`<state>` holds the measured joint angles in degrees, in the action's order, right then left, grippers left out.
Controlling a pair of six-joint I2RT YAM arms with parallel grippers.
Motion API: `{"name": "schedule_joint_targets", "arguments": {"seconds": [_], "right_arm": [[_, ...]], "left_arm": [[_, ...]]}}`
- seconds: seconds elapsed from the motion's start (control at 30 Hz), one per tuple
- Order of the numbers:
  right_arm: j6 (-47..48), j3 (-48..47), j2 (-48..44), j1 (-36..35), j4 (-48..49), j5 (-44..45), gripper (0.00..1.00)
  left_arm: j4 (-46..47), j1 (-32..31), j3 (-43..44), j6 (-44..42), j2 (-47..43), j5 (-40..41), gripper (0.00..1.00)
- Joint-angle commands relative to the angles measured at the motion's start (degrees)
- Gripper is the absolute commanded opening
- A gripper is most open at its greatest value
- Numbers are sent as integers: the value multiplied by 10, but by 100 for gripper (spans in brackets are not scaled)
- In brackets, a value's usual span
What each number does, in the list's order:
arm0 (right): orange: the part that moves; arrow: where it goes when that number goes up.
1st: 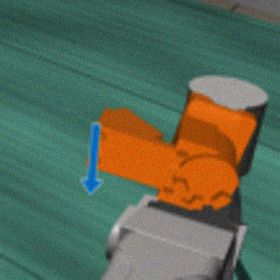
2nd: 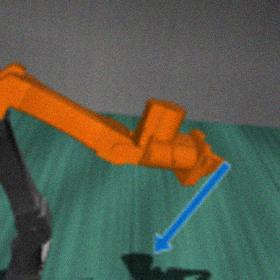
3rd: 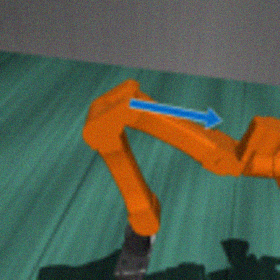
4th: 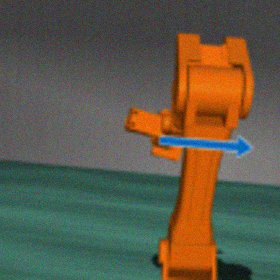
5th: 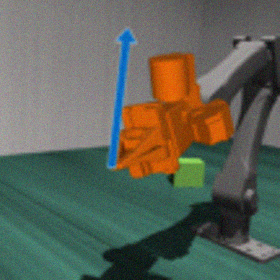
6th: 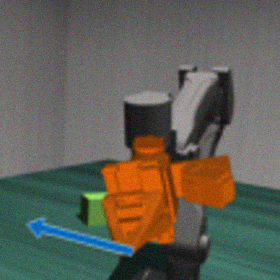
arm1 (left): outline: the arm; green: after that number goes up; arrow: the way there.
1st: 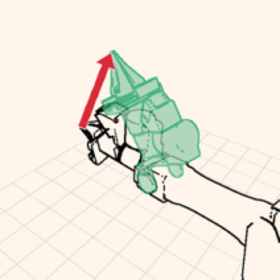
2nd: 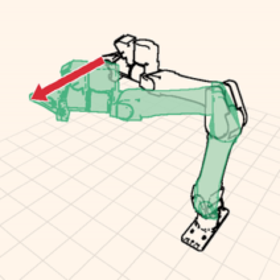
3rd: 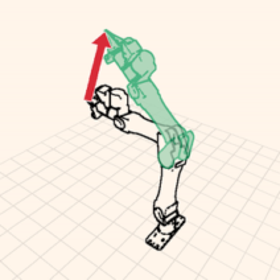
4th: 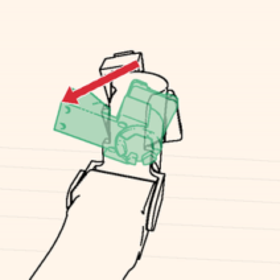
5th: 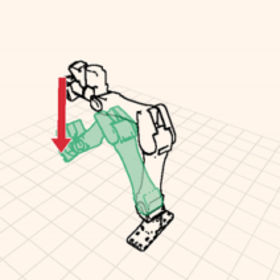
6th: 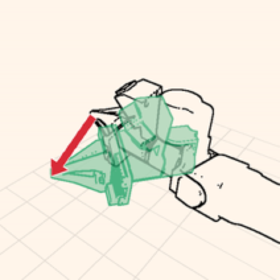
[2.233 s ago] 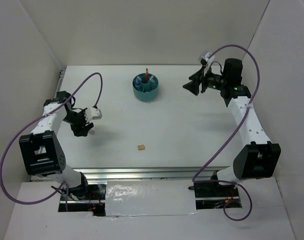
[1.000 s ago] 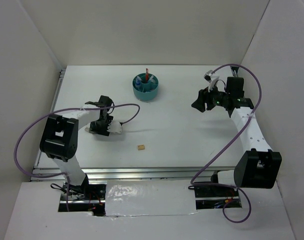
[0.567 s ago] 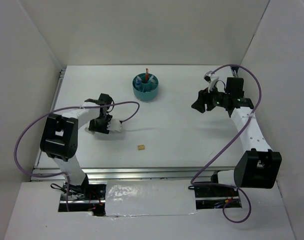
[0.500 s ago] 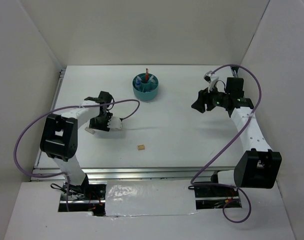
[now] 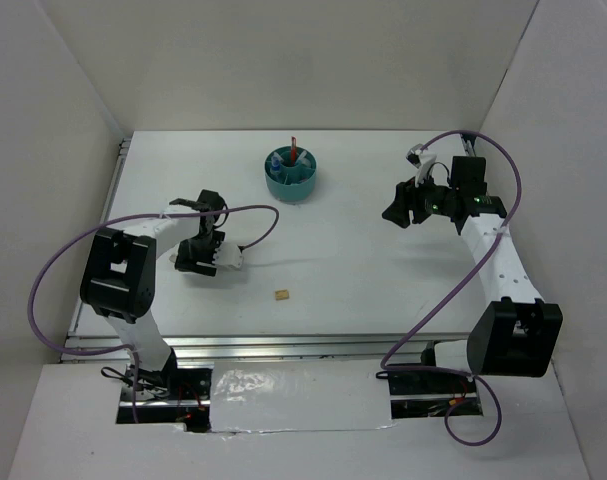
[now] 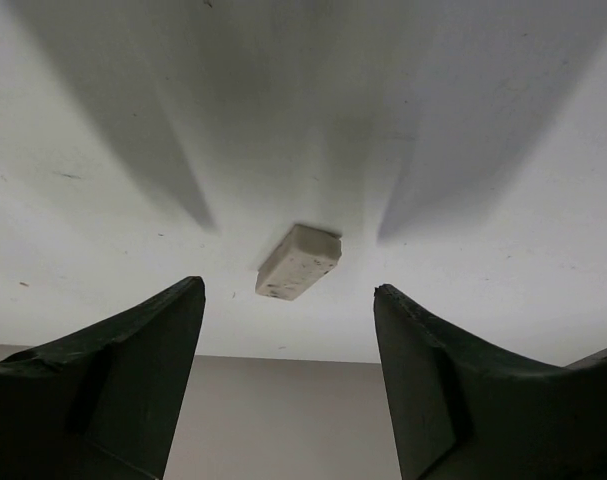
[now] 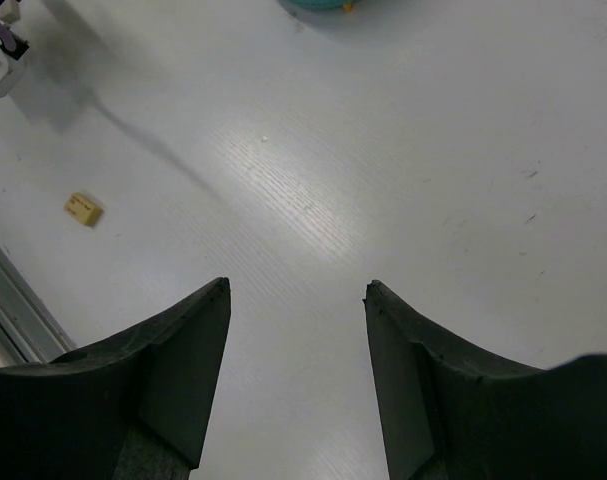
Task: Sort the stationery into containers
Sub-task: Pick up the stationery from the center of the board.
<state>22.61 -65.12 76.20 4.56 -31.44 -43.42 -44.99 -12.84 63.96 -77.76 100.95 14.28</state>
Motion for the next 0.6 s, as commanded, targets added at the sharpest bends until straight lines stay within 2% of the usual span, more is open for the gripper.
{"name": "schedule_joint_targets", "arguments": {"seconds": [0.0,0.37,0.57], "right_arm": [[4,-12,-6,2,-11,-3,63],[9,-12,-4,0,-15,6,63],[8,-6,-5,0,-12,7,63]], "left_arm": [[-18,-5,-8,0,-14,-2,80],[96,-13,-91,-24,-22,28,71],[164,-12,-128,-51,-29,58,59]]}}
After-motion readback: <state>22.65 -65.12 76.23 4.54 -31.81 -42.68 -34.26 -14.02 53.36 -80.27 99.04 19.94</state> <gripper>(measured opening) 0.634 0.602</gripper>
